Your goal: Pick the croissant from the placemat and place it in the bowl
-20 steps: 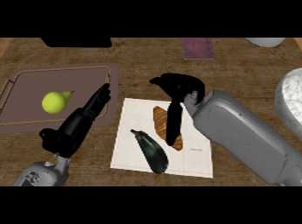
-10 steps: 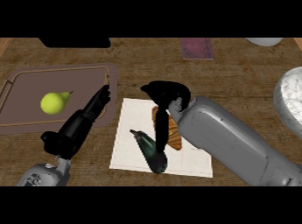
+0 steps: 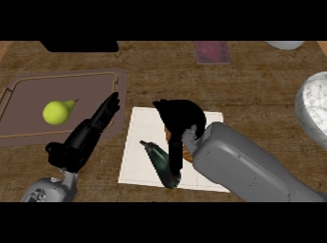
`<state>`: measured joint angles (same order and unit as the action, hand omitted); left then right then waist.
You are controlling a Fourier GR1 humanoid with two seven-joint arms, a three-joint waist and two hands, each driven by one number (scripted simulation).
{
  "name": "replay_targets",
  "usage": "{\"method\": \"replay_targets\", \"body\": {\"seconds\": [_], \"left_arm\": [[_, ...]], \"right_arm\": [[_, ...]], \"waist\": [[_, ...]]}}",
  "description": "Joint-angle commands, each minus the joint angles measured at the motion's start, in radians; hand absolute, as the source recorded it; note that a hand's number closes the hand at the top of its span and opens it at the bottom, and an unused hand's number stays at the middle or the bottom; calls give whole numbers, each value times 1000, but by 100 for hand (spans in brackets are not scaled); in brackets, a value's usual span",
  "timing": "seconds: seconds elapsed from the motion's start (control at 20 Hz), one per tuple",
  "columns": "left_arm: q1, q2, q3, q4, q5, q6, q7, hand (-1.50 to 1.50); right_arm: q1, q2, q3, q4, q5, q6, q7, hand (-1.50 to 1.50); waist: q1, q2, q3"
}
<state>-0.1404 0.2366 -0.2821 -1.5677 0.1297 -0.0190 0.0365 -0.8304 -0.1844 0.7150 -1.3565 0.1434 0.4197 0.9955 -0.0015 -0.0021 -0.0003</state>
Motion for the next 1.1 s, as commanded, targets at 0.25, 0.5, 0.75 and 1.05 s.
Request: {"method": "replay_targets", "body": {"seconds": [0.25, 0.5, 0.75, 1.05], "left_arm": [[37, -17, 13, 17, -20, -44, -45, 0], [25, -36, 22, 36, -52, -50, -57, 0], [-14, -59, 50, 24, -62, -44, 16, 0], [-8, -76, 68, 3, -88, -57, 13, 0]], "right_arm": [[66, 27, 16, 7, 213, -14, 26, -150], [116, 12, -34, 65, 288, 1, -60, -150], [118, 70, -98, 154, 333, 42, -105, -150], [136, 135, -141, 276, 439, -14, -209, -150]], "waist": [[4, 2, 0], [4, 3, 0], [6, 3, 0], [9, 4, 0]]}}
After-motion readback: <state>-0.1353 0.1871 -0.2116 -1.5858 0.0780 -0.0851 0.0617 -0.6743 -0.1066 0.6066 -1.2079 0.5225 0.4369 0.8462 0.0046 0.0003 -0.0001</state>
